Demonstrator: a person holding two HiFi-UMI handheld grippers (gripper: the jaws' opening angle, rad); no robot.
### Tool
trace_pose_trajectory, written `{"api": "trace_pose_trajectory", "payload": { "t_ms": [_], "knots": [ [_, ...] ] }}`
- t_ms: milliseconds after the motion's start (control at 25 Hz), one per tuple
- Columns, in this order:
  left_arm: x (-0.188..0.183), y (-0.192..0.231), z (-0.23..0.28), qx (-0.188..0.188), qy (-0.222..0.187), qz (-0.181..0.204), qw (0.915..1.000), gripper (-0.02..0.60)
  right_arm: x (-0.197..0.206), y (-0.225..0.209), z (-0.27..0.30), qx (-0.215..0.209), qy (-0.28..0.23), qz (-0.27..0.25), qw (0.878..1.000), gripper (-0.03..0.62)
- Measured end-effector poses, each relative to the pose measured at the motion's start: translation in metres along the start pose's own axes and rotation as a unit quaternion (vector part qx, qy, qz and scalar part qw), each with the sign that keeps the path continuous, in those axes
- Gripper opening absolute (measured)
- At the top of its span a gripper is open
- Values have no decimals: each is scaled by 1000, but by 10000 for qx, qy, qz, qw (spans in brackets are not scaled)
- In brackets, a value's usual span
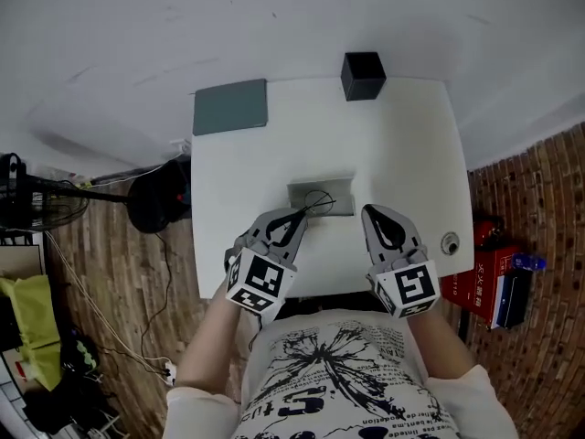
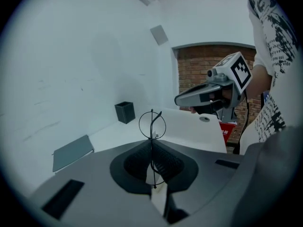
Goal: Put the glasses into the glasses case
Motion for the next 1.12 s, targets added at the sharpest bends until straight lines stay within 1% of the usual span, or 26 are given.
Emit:
{"api": "trace_pose_trajectory", "payload": {
  "t_ms": [200, 320, 560, 680, 960, 1120],
  "knots": [
    [3, 6, 38, 293, 557, 530, 9966, 17, 11, -18, 11, 29, 154, 138, 9998, 15],
    [7, 7, 59, 528, 879, 788, 9916, 18, 17, -28, 18, 76, 222, 208, 9995, 15],
    [16, 8, 96, 820, 1256, 1224, 9811, 18, 21, -35, 27, 111, 331, 348, 9988, 15],
    [20, 7, 109, 1008, 1534, 1473, 9719, 18, 21, -36, 27, 124, 347, 333, 9988, 15],
    [27, 7, 129, 1274, 2116, 2176, 9443, 18, 25, -41, 26, 219, 418, 386, 9981, 15],
    [33, 3, 135, 1498, 2307, 2366, 9318, 18, 25, -43, 27, 274, 430, 404, 9979, 15]
  ]
}}
Point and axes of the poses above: the fingertips, and each gripper's own axes: z forward along the fingers, y to its left, x out of its underside, the point moved 7 cm from there along -z, backward along the fingers, and after that the axes turned 6 degrees about y, right-handed, at the moved point
